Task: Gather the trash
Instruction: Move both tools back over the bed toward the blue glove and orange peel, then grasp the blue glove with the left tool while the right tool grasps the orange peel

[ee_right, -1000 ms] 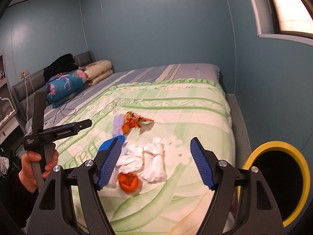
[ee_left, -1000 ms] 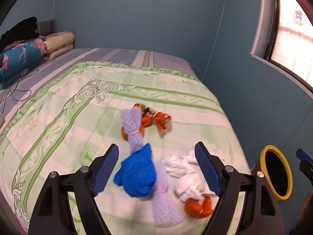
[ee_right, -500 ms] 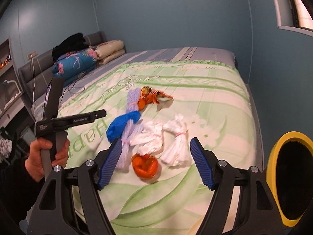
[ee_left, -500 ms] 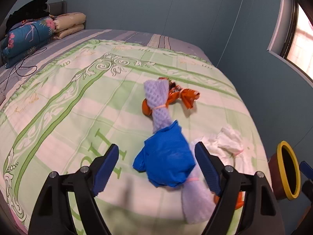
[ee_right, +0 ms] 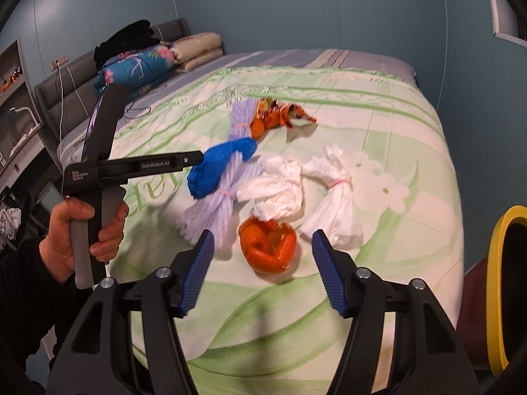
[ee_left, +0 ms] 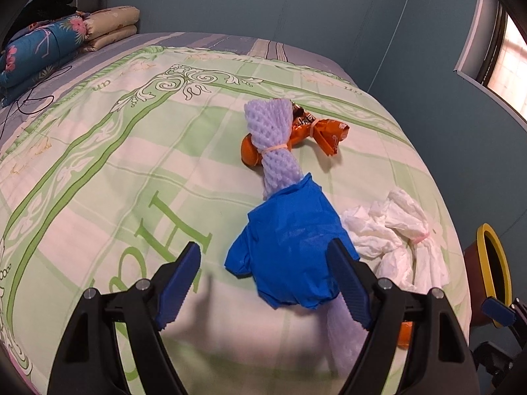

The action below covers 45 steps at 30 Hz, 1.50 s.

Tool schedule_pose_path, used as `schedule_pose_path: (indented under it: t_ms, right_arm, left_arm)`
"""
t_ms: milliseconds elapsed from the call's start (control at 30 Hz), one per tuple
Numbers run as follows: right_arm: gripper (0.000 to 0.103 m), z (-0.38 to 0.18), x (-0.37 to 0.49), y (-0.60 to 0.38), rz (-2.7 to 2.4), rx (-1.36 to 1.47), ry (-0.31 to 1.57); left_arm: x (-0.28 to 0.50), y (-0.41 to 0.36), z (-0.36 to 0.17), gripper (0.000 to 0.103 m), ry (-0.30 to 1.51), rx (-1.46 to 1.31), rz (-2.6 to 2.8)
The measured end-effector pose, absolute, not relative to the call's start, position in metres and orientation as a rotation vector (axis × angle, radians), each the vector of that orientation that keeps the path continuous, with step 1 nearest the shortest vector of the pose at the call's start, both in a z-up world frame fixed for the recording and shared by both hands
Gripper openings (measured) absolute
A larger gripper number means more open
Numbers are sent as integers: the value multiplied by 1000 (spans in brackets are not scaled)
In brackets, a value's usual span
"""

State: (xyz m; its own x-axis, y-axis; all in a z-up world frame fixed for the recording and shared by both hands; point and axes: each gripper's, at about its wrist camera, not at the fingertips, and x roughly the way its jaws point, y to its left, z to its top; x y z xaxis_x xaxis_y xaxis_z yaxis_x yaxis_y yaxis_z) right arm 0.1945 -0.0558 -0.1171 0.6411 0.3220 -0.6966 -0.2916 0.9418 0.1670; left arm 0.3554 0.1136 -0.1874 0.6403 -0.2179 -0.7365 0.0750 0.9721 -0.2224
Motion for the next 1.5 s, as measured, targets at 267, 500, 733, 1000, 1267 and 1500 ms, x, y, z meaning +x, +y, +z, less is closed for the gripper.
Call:
schedule_pose_path:
  t_ms: [267, 500, 733, 1000, 1267, 1500]
  right_arm:
    - [55, -138, 206, -47, 357, 36, 863]
    - [54, -156, 223, -44, 351, 53, 921]
    - [49, -169, 238, -37, 345, 48, 945]
    - [48, -177, 252, -37, 343, 58, 965]
    - [37, -177, 249, -30, 343, 17, 943]
    - [31, -172, 244, -33, 344, 18, 931]
  left_arm:
    - [367, 117, -203, 74, 895, -212, -169]
    - [380, 116, -219, 65, 927, -238, -192]
    - [393, 117, -227, 48, 938, -267, -214]
    - [400, 119, -233, 22, 943, -282, -214]
    - [404, 124, -233, 13, 939, -309, -213]
    - [397, 129, -222, 12, 918, -320, -208]
